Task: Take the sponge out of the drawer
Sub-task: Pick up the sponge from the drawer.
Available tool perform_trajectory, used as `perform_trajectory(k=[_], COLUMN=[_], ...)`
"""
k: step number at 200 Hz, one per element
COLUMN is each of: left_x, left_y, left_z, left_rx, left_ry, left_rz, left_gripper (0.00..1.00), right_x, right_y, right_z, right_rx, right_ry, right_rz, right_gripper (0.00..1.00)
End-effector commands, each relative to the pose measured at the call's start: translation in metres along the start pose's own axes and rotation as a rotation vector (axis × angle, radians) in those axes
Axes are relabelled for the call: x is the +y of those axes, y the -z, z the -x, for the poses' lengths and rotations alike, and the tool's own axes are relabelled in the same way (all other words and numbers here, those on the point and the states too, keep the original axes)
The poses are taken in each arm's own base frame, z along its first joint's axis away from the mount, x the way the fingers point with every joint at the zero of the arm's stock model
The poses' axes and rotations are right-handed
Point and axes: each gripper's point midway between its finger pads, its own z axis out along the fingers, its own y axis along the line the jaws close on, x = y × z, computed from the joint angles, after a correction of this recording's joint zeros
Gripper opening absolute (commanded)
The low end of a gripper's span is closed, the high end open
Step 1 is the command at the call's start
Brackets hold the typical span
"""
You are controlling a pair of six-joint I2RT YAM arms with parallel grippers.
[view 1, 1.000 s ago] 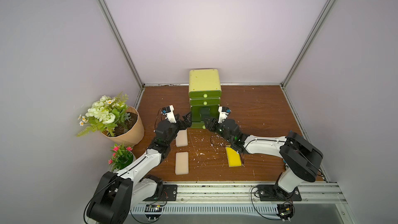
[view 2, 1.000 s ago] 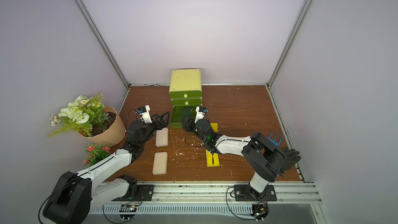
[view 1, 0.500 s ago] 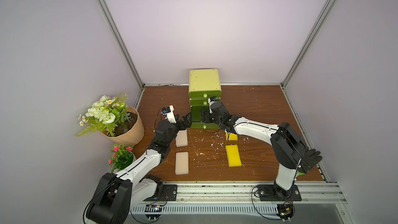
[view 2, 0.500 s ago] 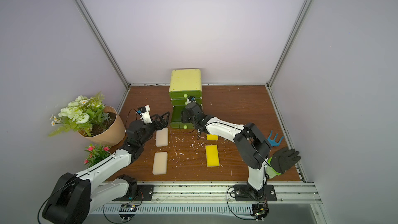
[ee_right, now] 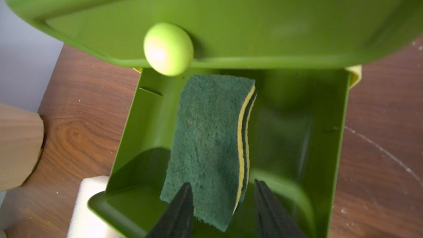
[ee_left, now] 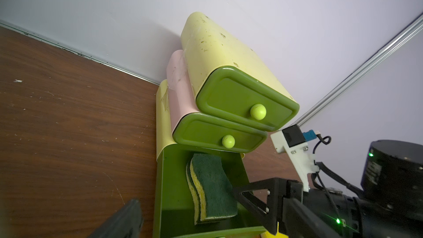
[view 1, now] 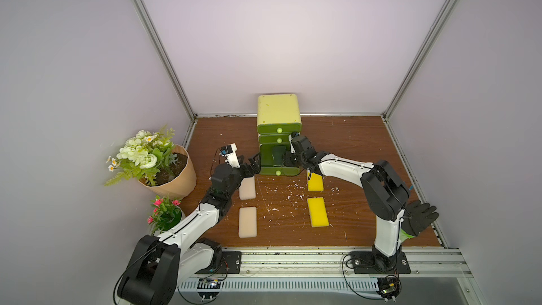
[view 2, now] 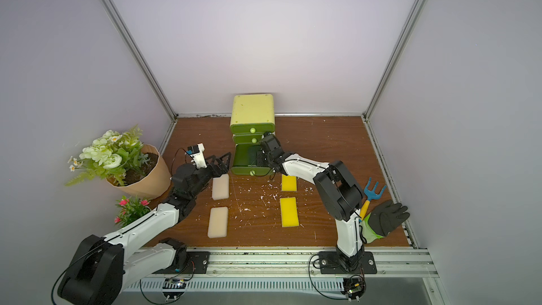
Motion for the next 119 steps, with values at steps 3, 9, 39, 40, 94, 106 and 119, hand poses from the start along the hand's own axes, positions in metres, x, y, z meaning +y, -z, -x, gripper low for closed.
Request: perform_trajectory(k=[3, 9, 39, 40, 94, 106, 119], left_x=[0.002, 0.003, 0.002, 0.002, 0.002, 0.003, 0.003], left_y=[-0.001, -0.001, -0.001, -0.001, -0.001, -0.001, -0.001], left_z=[0.006, 0.006, 0.006, 0.007, 0.006, 0.005, 0.005], left_rx=[-0.019, -0.019, -0.020, -0.020, -0.018, -0.017, -0.017], left_ry=[-0.014, -0.014, -0.015, -0.015, -0.016, -0.015, -0.017], left_rz=[0.006, 0.007, 0.007, 0.007, 0.007, 0.009, 0.008], left_gripper=[1.00, 1.00, 1.00, 1.00, 1.00, 1.00, 1.00], right_x=[0.011, 0.011, 0.008, 0.007, 0.004, 0.005, 0.005], right_y=[-0.006, -0.008, -0.016, -0.016, -0.024, -0.026, -0.026], right_z=[0.008, 0.007, 0.004, 0.004, -0.004, -0.006, -0.005], right_rx=[-0.002, 0.004, 0.025, 0.025, 0.046, 0.052, 0.049], right_ry=[-0.014, -0.021, -0.033, -0.033, -0.034, -0.035, -0.037], right_rz=[0.069, 0.077, 0.080, 0.079, 0.074, 0.080, 0.086], right_gripper=[0.40, 0.40, 0.39, 0.39, 0.32, 0.25, 0.17])
